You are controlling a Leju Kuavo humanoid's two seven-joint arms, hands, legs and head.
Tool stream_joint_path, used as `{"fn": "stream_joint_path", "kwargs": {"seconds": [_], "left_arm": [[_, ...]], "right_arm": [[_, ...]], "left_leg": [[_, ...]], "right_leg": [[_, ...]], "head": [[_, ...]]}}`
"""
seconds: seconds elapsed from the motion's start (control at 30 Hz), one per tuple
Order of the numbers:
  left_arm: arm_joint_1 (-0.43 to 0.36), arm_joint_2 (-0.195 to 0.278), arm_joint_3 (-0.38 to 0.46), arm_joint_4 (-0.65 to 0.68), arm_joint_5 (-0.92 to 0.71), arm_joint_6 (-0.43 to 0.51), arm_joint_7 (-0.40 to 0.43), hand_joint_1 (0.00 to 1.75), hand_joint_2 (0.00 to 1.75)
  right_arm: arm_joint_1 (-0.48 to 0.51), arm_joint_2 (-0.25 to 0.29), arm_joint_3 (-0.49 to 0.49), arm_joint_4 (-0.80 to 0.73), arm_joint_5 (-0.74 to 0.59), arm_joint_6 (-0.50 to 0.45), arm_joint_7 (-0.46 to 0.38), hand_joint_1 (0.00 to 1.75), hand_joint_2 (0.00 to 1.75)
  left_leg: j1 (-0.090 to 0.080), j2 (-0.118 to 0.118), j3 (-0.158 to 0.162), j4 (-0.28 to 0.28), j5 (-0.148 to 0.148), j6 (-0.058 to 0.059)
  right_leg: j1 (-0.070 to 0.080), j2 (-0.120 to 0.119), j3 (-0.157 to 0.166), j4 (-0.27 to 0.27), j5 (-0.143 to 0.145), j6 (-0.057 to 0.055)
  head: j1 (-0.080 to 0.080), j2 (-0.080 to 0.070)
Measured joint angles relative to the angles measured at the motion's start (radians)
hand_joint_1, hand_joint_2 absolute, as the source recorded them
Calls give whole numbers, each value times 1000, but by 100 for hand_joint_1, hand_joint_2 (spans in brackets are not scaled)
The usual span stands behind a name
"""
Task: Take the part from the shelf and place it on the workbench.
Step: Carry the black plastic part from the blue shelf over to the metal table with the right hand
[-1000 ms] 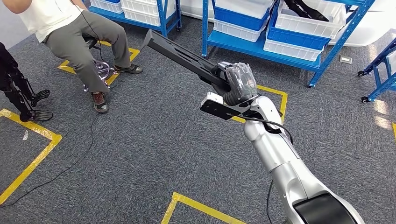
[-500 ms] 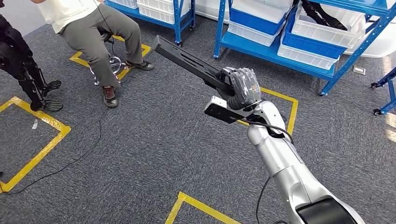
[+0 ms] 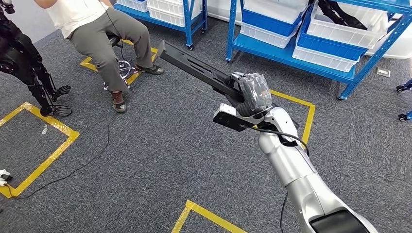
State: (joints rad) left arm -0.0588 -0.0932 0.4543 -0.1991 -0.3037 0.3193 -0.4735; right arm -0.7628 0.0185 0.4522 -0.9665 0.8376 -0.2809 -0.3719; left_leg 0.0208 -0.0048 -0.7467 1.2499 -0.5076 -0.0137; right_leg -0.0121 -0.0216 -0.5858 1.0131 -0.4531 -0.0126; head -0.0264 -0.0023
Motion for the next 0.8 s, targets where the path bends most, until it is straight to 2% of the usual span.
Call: {"fn": "stream_joint_path", "kwargs": {"seconds": [0.07,0.1,0.17,0.27,0.33,0.4,0.43,0.47,0.5,0.53,0.57,0.63,0.67,0.73,0.8], "left_arm": [[-2,1,0,0,-1,-1,1,0,175],[-4,1,0,0,-1,-1,2,0,175],[-8,1,0,0,-1,-1,3,0,175],[-9,0,0,0,-2,-1,4,0,175],[-11,1,0,0,-4,-2,5,0,175],[-13,2,0,-1,-6,-2,6,0,175],[-13,2,0,-1,-7,-3,6,0,175],[-13,2,0,-1,-8,-3,7,0,175],[-13,2,0,0,-9,-4,8,0,175],[-13,2,0,0,-9,-4,9,0,175],[-12,1,0,0,-10,-4,10,0,175],[-13,1,0,0,-10,-4,10,0,175],[-13,1,0,0,-10,-4,10,0,175],[-10,2,0,0,-10,-4,11,0,175],[-8,3,0,0,-10,-4,11,0,175]], "right_arm": [[3,0,0,-7,0,2,0,171,175],[2,-1,0,-11,0,2,0,171,175],[0,-4,0,-17,0,6,0,171,175],[0,-8,0,-27,0,12,0,171,175],[0,-12,0,-33,1,12,0,171,175],[2,-16,0,-35,3,12,0,171,175],[5,-18,0,-35,4,12,0,171,175],[8,-20,1,-35,5,12,0,171,175],[9,-21,1,-35,5,12,1,171,175],[10,-22,2,-35,6,12,1,171,175],[9,-23,2,-36,8,12,2,171,175],[8,-23,3,-37,12,12,3,171,175],[8,-22,4,-38,14,12,3,171,175],[9,-20,6,-39,18,12,4,171,175],[8,-17,6,-42,20,12,8,171,175]], "left_leg": [[-3,26,70,-135,61,6],[-5,36,96,-186,77,11],[-11,40,112,-221,80,20],[-10,17,113,-229,88,36],[-7,4,116,-235,94,48],[-6,-12,115,-235,95,53],[-7,-22,115,-235,95,54],[-6,-32,114,-234,95,53],[-6,-42,114,-234,96,53],[-6,-53,115,-234,96,52],[-6,-62,114,-233,97,49],[-8,-78,110,-231,99,40],[-9,-85,107,-231,101,34],[-6,-95,103,-232,103,23],[-3,-69,88,-204,83,14]], "right_leg": [[3,-8,2,0,-3,3],[6,-12,3,1,-5,5],[13,-21,3,0,-8,11],[15,-28,-2,12,-20,23],[12,-9,-39,91,-62,22],[9,8,-100,225,-113,17],[8,11,-123,275,-127,18],[7,13,-131,289,-126,23],[5,16,-121,268,-112,30],[1,23,-93,209,-86,38],[-4,41,-57,135,-60,46],[-8,67,-6,29,-24,48],[-7,72,2,12,-19,45],[-7,55,4,10,-15,33],[-10,40,8,7,-11,18]], "head": [[0,0],[0,0],[1,0],[2,0],[3,0],[5,0],[5,0],[6,0],[6,0],[6,0],[7,0],[6,0],[6,0],[5,0],[3,0]]}}
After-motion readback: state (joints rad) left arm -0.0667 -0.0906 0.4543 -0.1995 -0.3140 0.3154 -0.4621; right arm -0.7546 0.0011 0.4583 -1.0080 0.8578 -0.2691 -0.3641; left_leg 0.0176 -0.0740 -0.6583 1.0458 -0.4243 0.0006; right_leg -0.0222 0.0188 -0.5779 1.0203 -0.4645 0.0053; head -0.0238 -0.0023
